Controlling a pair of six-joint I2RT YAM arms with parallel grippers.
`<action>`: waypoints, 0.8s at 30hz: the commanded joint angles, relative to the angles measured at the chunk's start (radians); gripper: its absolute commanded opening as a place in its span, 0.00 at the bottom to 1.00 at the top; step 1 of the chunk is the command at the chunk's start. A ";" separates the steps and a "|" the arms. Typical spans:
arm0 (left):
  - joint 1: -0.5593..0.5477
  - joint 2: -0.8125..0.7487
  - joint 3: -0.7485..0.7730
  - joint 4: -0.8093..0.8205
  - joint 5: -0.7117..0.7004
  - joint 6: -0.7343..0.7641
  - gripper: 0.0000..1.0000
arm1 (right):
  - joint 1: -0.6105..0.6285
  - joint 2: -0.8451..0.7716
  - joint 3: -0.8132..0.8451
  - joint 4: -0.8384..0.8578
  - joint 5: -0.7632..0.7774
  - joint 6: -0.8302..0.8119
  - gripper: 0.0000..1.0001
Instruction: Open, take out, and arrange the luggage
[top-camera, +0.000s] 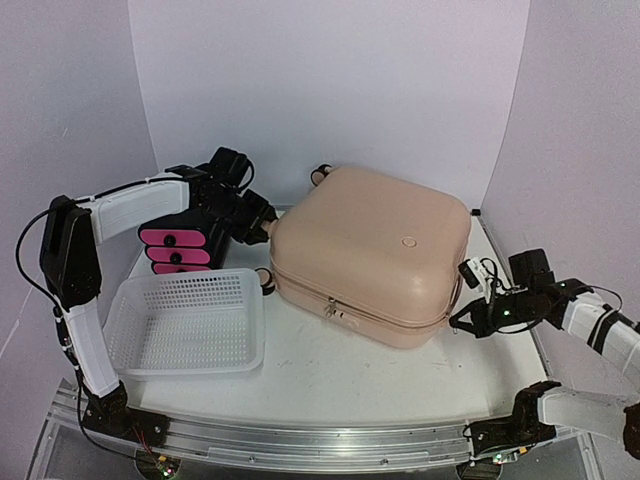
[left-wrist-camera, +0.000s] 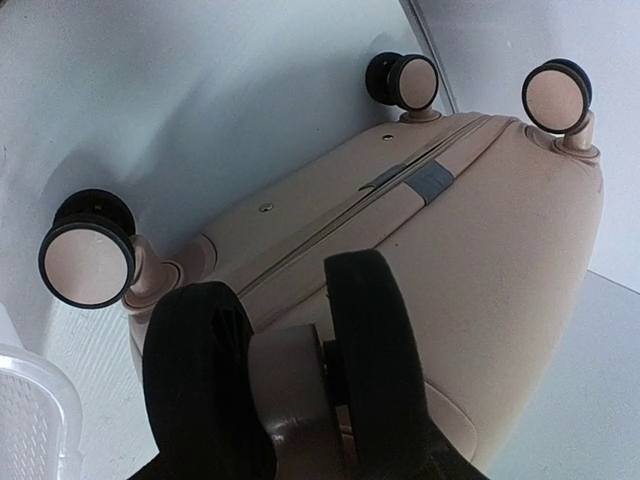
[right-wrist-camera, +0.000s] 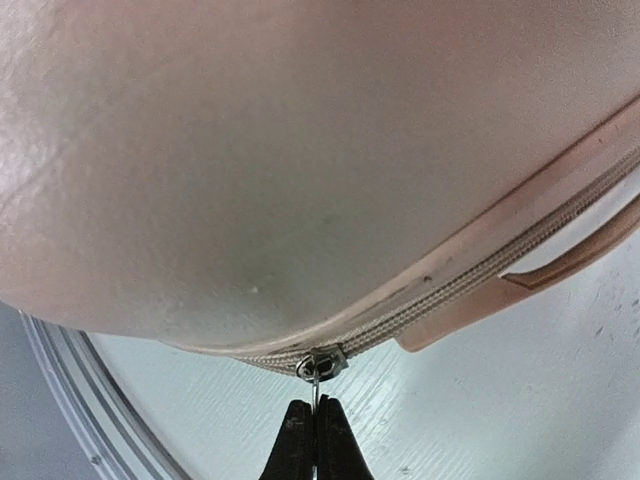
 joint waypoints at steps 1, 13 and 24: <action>0.004 -0.031 -0.043 -0.124 0.012 0.094 0.11 | 0.004 -0.158 0.016 -0.029 -0.004 0.252 0.00; -0.002 -0.092 -0.087 -0.059 0.058 0.057 0.11 | 0.172 -0.216 -0.043 0.008 -0.127 0.146 0.00; -0.002 -0.089 -0.061 -0.048 0.019 0.068 0.10 | 0.498 -0.147 0.017 -0.048 0.067 -0.035 0.00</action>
